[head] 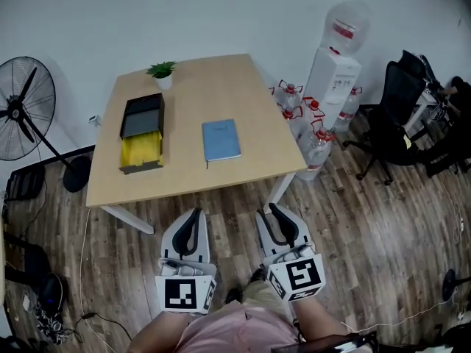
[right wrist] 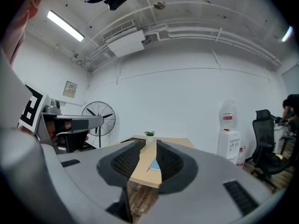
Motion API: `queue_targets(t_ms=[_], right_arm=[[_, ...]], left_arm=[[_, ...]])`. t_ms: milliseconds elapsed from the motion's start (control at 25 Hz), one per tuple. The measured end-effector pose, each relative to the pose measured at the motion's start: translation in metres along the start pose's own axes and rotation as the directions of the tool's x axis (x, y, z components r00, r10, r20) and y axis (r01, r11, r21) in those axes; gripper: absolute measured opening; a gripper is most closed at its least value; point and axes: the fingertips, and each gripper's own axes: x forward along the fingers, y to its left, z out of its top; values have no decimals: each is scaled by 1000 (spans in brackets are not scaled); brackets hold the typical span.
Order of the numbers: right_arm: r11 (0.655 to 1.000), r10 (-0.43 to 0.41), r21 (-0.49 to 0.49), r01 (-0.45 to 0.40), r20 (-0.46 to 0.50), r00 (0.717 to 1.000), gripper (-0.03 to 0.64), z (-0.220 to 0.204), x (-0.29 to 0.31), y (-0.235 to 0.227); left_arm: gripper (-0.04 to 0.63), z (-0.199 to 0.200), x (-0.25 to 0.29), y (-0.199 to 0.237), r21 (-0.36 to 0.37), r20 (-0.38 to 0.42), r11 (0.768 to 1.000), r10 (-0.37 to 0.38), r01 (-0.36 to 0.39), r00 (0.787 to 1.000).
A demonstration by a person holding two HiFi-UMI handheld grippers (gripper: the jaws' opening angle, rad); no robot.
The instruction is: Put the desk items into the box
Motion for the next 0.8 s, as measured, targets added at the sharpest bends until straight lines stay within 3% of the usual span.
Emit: queue_targets(t_ms=[360,800], right_arm=[[1000,-12,26,13,-36,999,112,-19,49,-46],[995,83,55,-81,-39,996,110,-18,151,-113]], left_arm=[[11,-27,67,1,4,-57,1000,-12,12,998],[11,-43,173,19,47,-109,997,65,-60,992]])
